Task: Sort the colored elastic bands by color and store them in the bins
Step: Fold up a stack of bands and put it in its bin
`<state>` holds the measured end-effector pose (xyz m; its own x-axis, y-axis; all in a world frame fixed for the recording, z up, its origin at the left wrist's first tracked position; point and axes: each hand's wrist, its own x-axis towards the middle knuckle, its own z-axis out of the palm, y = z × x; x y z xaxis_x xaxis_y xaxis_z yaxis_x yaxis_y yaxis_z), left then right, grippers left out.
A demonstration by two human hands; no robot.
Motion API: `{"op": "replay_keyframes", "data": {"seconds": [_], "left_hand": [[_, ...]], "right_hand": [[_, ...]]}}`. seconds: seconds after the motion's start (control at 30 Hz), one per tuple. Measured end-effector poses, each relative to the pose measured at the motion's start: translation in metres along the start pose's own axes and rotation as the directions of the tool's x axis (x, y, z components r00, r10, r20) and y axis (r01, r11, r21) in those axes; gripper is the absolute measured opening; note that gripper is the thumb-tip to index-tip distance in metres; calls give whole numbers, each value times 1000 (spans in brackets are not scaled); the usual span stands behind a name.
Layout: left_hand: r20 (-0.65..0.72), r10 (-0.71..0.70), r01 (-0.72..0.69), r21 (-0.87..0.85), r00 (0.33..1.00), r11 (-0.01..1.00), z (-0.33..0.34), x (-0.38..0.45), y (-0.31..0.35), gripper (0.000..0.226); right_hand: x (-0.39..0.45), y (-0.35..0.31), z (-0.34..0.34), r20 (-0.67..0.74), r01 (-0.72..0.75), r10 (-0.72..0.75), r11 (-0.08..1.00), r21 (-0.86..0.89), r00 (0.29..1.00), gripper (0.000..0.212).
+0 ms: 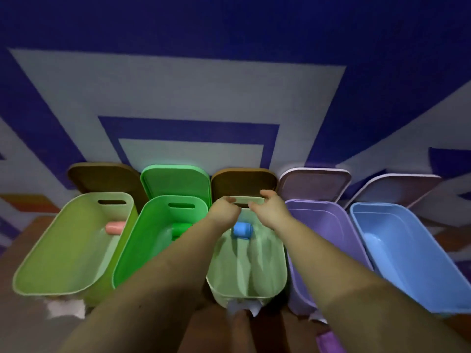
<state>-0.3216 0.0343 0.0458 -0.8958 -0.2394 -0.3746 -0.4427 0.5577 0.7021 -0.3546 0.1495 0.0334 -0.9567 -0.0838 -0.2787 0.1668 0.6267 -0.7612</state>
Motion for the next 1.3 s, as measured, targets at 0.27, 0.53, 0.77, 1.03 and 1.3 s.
{"op": "replay_keyframes", "data": {"seconds": [0.27,0.53,0.77,1.03,1.3], "left_hand": [[74,500,-418,661,863,624,-84,-95,53,57],[97,677,-398,866,729,303,-139,-188,101,60],[115,715,-452,840,689,301,-140,-232,109,60],[160,735,-520,803,659,291,-107,-221,58,60],[185,806,-553,809,562,200,-52,-184,-37,54]], "right_hand": [[-108,-81,-95,167,375,-364,630,-680,916,81],[-205,-139,-163,97,339,-501,420,-842,860,80],[-258,-142,-175,69,316,-519,405,-858,852,79],[-271,-105,-129,124,340,-495,373,-864,860,80],[-250,-18,-45,120,345,-486,405,-846,866,80]]}}
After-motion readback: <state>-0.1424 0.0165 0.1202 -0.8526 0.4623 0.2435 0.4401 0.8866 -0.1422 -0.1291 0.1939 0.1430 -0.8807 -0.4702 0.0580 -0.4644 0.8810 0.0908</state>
